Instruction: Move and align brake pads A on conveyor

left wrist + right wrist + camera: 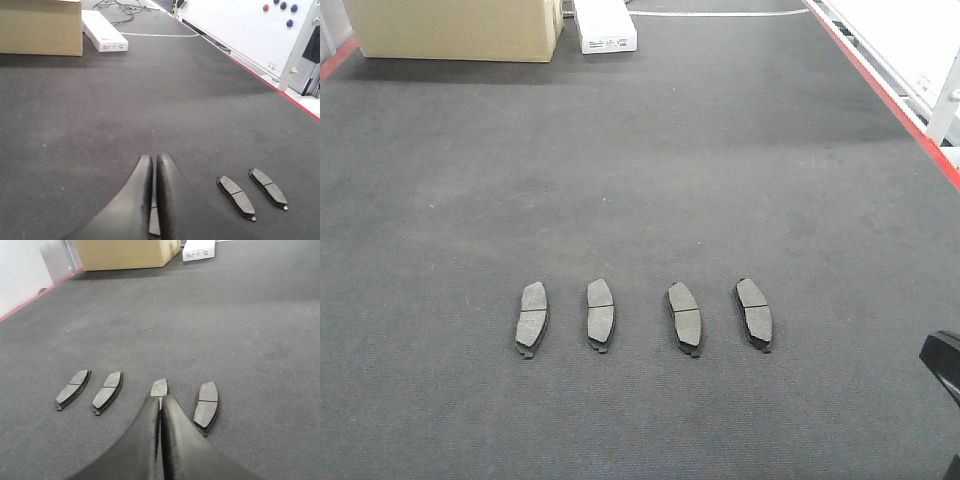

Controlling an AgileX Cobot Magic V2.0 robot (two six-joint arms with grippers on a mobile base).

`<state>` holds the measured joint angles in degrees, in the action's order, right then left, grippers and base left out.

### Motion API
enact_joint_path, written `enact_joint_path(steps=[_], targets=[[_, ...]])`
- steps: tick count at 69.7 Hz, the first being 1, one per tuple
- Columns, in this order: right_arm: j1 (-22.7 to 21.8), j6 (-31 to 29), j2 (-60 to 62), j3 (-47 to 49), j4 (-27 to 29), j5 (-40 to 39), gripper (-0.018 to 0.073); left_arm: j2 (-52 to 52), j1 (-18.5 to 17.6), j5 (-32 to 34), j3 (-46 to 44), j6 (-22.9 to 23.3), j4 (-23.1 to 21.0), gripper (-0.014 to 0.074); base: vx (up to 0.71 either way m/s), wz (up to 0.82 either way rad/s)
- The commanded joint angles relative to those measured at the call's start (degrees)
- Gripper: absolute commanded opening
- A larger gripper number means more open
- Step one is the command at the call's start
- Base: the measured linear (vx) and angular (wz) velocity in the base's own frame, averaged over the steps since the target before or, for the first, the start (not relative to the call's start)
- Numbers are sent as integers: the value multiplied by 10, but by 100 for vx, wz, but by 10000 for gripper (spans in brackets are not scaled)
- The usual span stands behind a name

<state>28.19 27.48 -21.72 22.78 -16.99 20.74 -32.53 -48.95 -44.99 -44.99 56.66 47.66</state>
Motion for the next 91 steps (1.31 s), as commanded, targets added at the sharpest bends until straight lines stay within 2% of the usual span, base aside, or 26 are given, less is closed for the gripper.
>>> enact_joint_path(steps=[1,22,27,33,43,54,64,73,91], targets=[[-2,-4,-3,15,-8,-36,-8,-4,-3,27,-12,0,19,-6,0,0],[-2,-4,-3,15,-8,-36,-8,-4,-3,25,-12,0,17,-6,0,0],[-2,-4,-3,15,-8,-36,-8,-2,-3,20,-12,-15,5,-6,0,0],[-2,-4,-3,15,-8,-36,-8,4,-3,22,-12,-79,-35,-6,0,0],[-2,-4,-3,15,-8,-36,-8,22,-3,49,-12,-235,-143,-6,0,0],[-2,-4,-3,15,-8,-36,-8,47,-3,96,-12,-385,-252,-6,0,0],[-2,-4,-3,15,-8,-36,-8,59,-3,120,-12,-486,-320,-6,0,0],[-2,-4,-3,15,-8,-36,-8,61,-3,132,-12,-529,-362,-6,0,0],[-2,-4,-3,15,-8,-36,-8,61,-3,134,-12,-531,-388,-6,0,0]])
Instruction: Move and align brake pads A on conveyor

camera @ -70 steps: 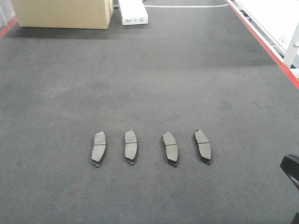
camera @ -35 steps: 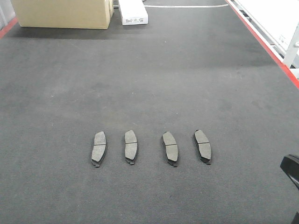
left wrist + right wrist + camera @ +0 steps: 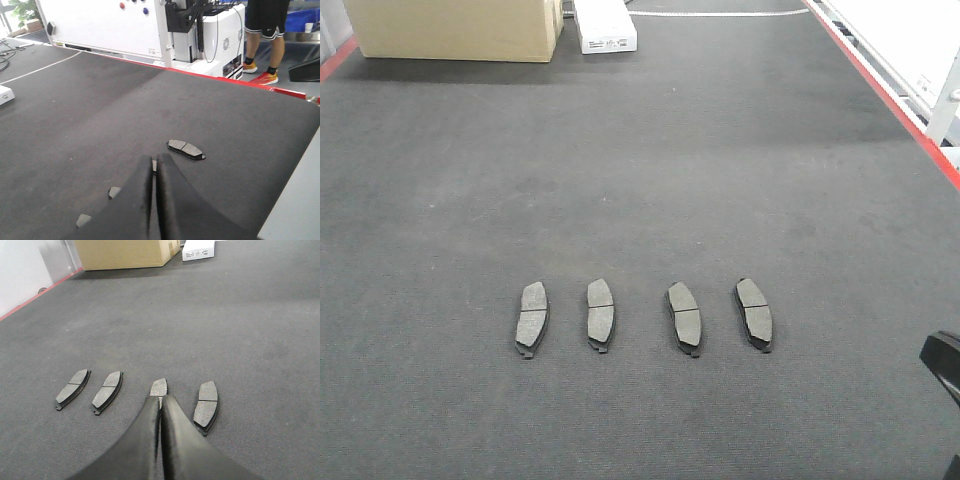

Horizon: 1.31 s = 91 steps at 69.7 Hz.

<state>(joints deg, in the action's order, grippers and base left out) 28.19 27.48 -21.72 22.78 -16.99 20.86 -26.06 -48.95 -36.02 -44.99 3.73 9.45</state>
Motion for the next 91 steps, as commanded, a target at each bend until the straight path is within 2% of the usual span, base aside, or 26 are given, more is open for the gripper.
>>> enact_joint_path(steps=[1,10,18,29,34,44,62,73,81,91], targets=[[-2,-4,-3,15,-8,-37,-8,-4,-3,44,-12,-2,-6,-6,0,0],[-2,-4,-3,15,-8,-37,-8,-4,-3,44,-12,-3,-10,-6,0,0],[-2,-4,-3,15,-8,-37,-8,-4,-3,46,-12,-33,-27,-6,0,0],[-2,-4,-3,15,-8,-37,-8,-4,-2,49,-12,-31,-16,-6,0,0],[-2,-4,-3,15,-8,-37,-8,-3,15,50,-12,-30,-13,-6,0,0],[-2,-4,-3,15,-8,-37,-8,27,98,51,2,-31,-14,-6,0,0],[-2,-4,-3,15,-8,-37,-8,151,320,56,97,-31,-14,-6,0,0],[-2,-4,-3,15,-8,-37,-8,221,430,74,171,-31,-18,-6,0,0],[-2,-4,-3,15,-8,-37,-8,259,489,117,228,-31,-19,-6,0,0],[-2,-4,-3,15,-8,-37,-8,275,531,177,299,-31,-32,-6,0,0]])
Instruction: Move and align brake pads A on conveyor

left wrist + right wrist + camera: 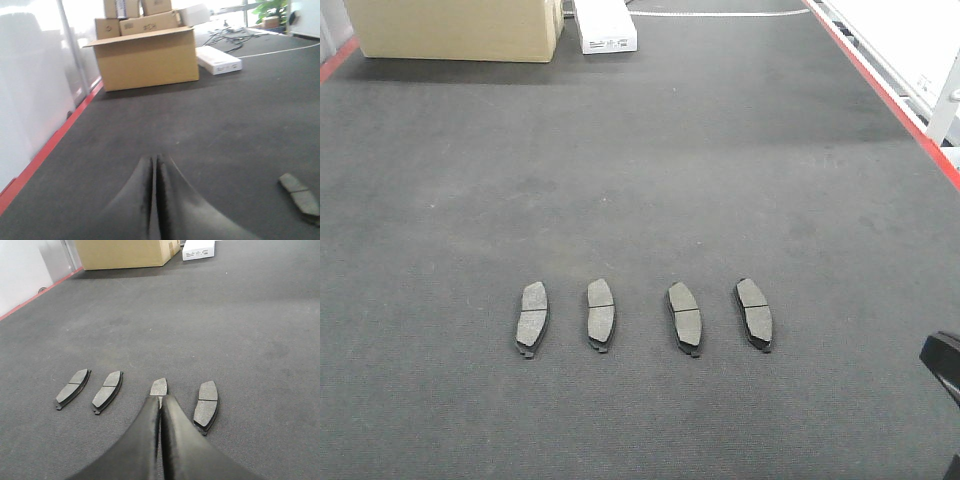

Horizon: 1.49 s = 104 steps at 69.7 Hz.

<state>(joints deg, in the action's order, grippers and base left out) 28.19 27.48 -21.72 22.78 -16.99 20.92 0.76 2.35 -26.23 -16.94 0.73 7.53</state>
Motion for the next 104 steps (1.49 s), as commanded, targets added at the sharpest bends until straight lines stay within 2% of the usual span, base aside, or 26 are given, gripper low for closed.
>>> enact_joint_path(steps=[1,28,38,92,99,104], targets=[[-2,-4,-3,15,-8,-38,-8,7,21,87,27,-1,-16,-6,0,0],[-2,-4,-3,15,-8,-38,-8,7,28,212,177,-1,-75,-6,0,0],[-2,-4,-3,15,-8,-38,-8,7,28,188,178,-1,-75,-6,0,0],[-2,-4,-3,15,-8,-38,-8,7,28,188,178,-1,-75,-6,0,0],[-2,-9,-3,6,-19,-59,-8,7,28,188,178,-1,-75,-6,0,0],[-19,-36,-2,-15,-17,-98,-8,7,28,188,178,-1,-75,-6,0,0]])
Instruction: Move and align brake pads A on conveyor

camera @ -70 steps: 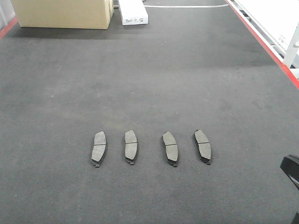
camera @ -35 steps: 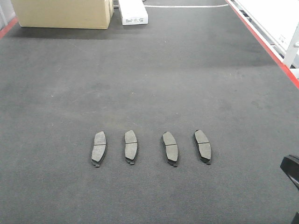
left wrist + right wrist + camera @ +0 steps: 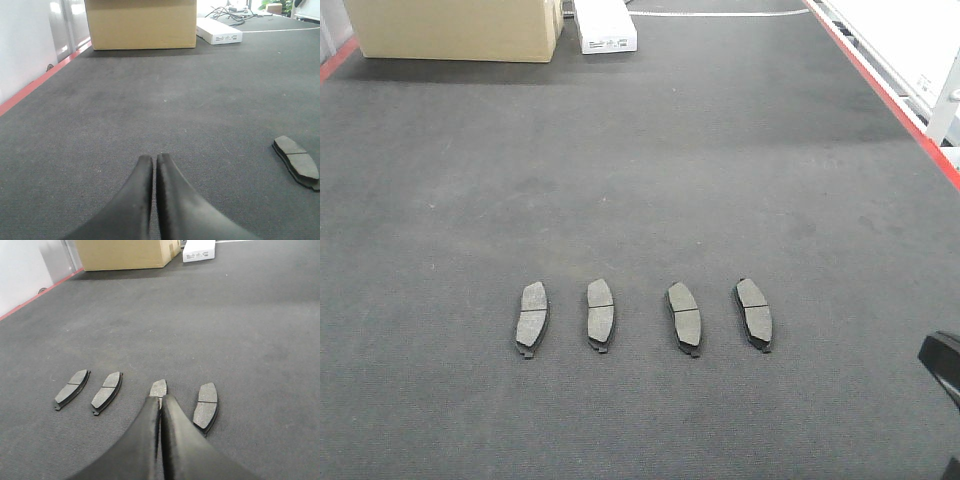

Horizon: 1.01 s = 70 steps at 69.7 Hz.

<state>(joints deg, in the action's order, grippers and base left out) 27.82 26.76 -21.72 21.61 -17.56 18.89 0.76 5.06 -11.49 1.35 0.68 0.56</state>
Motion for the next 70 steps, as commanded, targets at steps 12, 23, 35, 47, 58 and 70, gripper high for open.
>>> enact_joint_path(steps=[12,23,35,47,58,70], targets=[[-111,-82,46,-85,33,-175,-8,7,1,41,-5,-1,-6,-6,0,0],[-203,-197,124,-135,96,-156,-8,7,1,41,-5,-1,-6,-6,0,0],[-288,-277,198,-186,172,-154,-8,7,1,41,-5,-1,-6,-6,0,0],[-320,-247,232,-236,186,-162,-8,7,1,41,-5,-1,-6,-6,0,0],[-318,-226,232,-244,180,-169,-8,7,1,41,-5,-1,-6,-6,0,0],[-318,-229,232,-244,181,-168,-8,7,1,41,-5,-1,-6,-6,0,0]])
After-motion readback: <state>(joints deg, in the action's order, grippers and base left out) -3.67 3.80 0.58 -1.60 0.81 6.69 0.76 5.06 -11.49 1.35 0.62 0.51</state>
